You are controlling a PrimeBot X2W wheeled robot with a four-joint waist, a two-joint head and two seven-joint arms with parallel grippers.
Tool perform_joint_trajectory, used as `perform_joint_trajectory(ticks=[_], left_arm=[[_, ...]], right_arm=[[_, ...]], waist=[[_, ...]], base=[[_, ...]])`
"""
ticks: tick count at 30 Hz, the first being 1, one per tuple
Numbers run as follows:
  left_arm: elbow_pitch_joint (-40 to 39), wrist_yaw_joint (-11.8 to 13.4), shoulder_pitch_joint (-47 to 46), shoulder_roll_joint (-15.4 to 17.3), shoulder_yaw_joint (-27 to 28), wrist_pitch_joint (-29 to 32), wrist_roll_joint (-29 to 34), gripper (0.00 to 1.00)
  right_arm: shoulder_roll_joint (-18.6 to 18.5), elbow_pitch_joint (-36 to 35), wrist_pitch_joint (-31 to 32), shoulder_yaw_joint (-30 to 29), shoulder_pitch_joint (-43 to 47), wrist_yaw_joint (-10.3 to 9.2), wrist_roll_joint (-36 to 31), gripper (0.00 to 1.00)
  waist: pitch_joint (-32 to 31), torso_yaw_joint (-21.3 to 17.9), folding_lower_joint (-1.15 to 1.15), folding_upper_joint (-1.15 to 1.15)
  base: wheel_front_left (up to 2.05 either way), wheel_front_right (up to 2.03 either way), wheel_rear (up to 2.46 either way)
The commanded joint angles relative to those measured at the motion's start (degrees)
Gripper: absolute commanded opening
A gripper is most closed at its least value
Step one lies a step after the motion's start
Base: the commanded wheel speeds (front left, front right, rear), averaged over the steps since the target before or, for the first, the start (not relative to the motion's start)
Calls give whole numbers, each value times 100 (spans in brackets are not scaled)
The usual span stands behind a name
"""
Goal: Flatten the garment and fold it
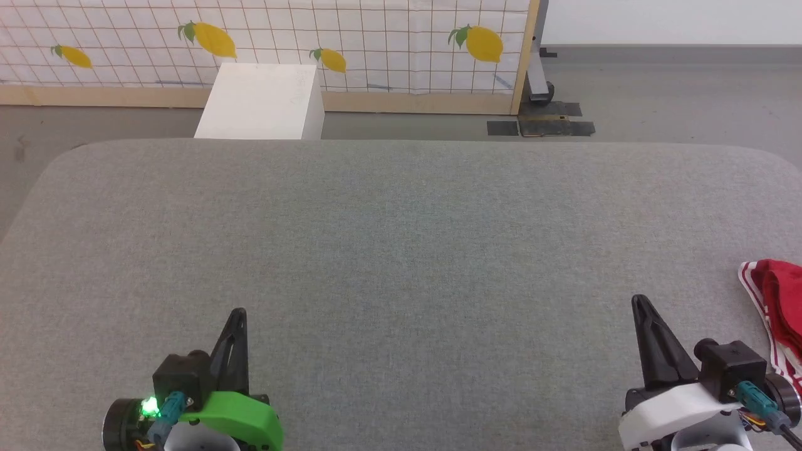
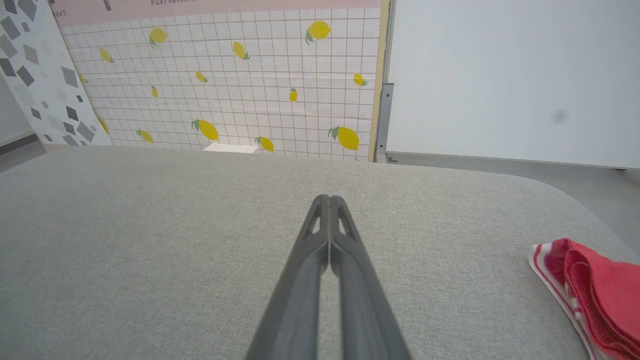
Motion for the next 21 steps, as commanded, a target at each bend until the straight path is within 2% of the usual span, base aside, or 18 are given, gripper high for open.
perform_joint_trajectory(ticks=[1, 21], left_arm=[[-36, 53, -69, -7, -1, 40, 89, 0], [-168, 141, -106, -11, -8, 284, 173, 0]], right_arm=[[4, -49, 40, 17, -97, -4, -48, 0], [6, -179, 283, 81, -151, -5, -117, 0]], waist=[[-2, -3, 0, 0], [-27, -41, 0, 0]], base=[[0, 0, 0], [0, 0, 0]])
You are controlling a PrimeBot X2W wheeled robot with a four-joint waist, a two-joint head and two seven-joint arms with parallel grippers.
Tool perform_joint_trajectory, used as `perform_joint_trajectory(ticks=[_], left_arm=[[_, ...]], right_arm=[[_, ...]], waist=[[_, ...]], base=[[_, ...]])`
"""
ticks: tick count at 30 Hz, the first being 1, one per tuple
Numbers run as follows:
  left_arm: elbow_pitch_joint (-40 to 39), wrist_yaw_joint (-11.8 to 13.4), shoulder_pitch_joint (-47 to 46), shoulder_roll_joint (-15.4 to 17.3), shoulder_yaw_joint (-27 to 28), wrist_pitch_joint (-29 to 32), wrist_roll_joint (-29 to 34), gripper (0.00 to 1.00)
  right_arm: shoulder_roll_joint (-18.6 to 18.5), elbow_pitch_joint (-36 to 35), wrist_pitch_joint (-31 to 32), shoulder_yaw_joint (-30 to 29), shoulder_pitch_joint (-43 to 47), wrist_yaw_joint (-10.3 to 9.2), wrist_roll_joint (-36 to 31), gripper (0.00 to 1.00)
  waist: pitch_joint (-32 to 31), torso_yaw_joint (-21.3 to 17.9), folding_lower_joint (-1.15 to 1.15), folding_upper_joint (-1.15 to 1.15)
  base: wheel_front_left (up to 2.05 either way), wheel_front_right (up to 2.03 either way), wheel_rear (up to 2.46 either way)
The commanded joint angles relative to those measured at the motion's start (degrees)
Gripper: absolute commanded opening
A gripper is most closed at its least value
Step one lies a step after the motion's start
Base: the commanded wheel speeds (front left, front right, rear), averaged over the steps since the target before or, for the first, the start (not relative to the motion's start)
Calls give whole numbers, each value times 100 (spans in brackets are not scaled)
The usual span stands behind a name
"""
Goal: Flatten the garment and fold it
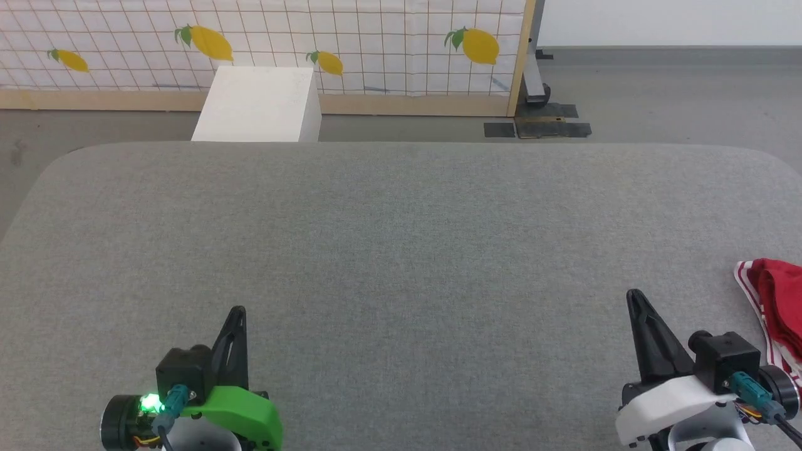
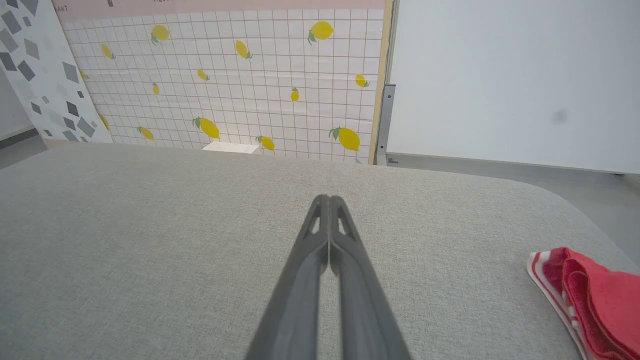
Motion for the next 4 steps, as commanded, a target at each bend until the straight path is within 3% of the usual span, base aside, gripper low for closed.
perform_joint_trajectory(ticks=[1, 4], left_arm=[[-40, 58, -97, -10, -2, 23, 36, 0], [-59, 70, -102, -10, -3, 59, 48, 0]], right_arm=[[6, -51, 56, 20, -97, -5, -60, 0], [6, -70, 92, 30, -105, -6, -70, 0]], waist=[[-1, -2, 0, 0], [-5, -8, 0, 0]], base=[[0, 0, 0], [0, 0, 0]])
